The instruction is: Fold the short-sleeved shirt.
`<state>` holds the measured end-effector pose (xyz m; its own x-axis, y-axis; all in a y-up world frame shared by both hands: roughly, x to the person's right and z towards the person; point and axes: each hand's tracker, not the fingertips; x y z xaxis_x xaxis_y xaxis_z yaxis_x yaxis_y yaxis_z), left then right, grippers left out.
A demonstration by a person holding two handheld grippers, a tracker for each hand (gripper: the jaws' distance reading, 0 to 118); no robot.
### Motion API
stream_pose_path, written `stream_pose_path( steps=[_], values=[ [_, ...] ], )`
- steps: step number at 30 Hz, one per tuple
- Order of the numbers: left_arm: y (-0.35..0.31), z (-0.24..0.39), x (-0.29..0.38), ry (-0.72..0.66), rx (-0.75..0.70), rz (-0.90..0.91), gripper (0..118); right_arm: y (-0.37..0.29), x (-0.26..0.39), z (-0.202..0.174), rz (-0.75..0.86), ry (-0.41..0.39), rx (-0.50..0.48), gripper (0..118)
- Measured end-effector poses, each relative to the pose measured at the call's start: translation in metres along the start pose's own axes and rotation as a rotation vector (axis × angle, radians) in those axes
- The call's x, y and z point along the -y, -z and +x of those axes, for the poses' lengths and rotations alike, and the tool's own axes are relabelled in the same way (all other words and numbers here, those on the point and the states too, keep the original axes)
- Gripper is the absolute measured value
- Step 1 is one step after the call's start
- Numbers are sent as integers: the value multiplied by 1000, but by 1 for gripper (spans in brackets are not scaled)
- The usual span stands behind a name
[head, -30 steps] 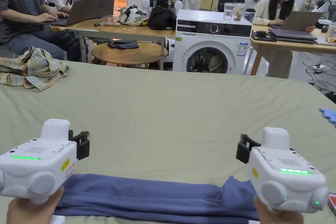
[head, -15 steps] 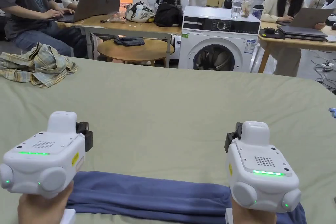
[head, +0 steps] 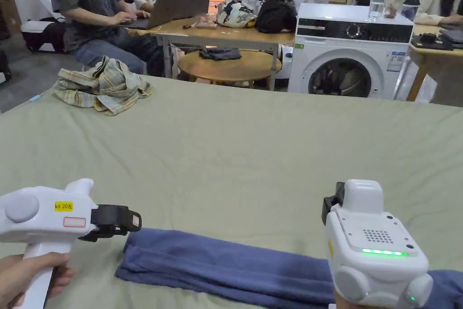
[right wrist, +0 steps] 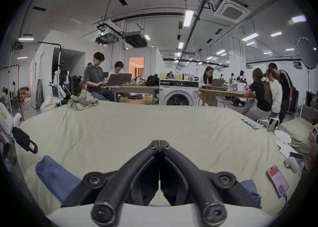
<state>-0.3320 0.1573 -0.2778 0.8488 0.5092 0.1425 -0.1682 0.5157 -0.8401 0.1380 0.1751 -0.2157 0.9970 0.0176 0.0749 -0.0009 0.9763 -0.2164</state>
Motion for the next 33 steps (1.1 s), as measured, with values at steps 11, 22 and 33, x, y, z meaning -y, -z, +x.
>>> stream_pose_path(
  steps=[11,22,33],
  values=[
    [54,-51,30,-282,427,-135,75,4,6,-8,-36,-21,-18,0],
    [58,-33,40,-354,377,-125,6,8,11,-11,-68,-33,-29,0],
    [-19,-36,5,-282,305,-5,5,12,4,-14,-63,-57,-55,0]
  ],
)
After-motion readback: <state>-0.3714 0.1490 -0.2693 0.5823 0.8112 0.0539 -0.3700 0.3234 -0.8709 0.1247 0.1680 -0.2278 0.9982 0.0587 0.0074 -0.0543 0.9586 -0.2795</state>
